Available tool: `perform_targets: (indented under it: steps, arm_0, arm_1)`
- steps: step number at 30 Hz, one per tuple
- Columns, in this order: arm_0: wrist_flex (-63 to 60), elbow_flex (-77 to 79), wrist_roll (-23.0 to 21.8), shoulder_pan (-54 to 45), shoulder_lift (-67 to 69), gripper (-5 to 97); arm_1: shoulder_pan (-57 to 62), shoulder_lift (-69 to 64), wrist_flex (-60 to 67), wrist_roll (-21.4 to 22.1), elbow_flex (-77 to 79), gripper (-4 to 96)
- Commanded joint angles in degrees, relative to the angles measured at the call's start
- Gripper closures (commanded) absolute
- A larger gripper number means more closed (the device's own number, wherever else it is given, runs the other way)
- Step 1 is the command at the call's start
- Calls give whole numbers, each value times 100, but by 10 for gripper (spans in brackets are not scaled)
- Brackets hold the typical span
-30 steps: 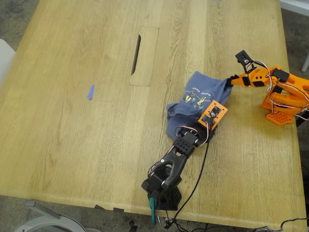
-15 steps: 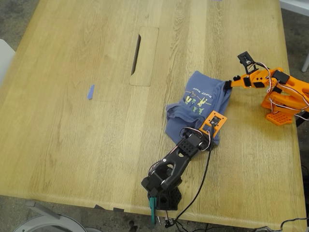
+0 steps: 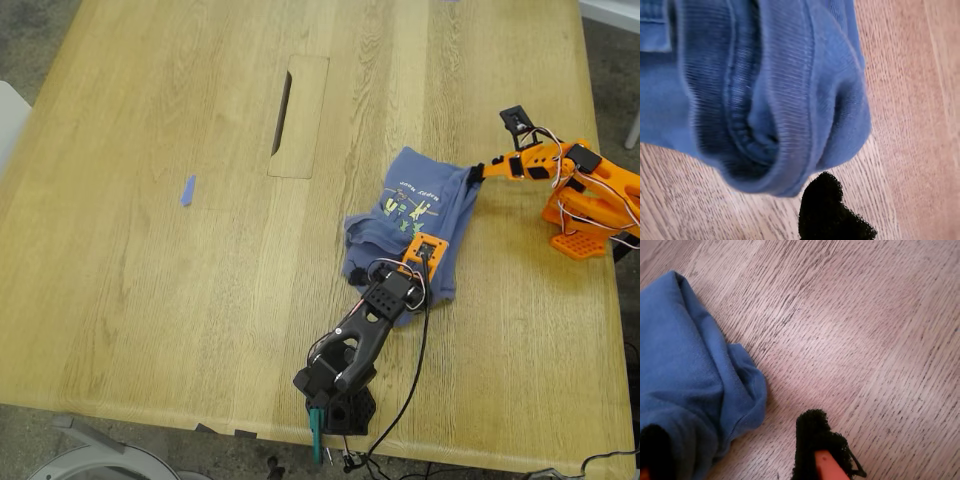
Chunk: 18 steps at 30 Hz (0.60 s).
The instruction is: Fold a T-shirt
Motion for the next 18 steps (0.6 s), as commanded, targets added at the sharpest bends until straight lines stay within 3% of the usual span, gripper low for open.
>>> perform_targets:
  steps: [1,11,18]
  arm_0:
    - [26,-633,-26,-158,105,174]
    - [158,-1301,123,-123,88,173]
    - [-422,-2101,510,-264,-422,232]
  arm_1:
    - [62,132,0,53,-237,547]
    - [-580,571,1450,114,-1441,547]
    - [-1266,272,1028,44,-1951,621]
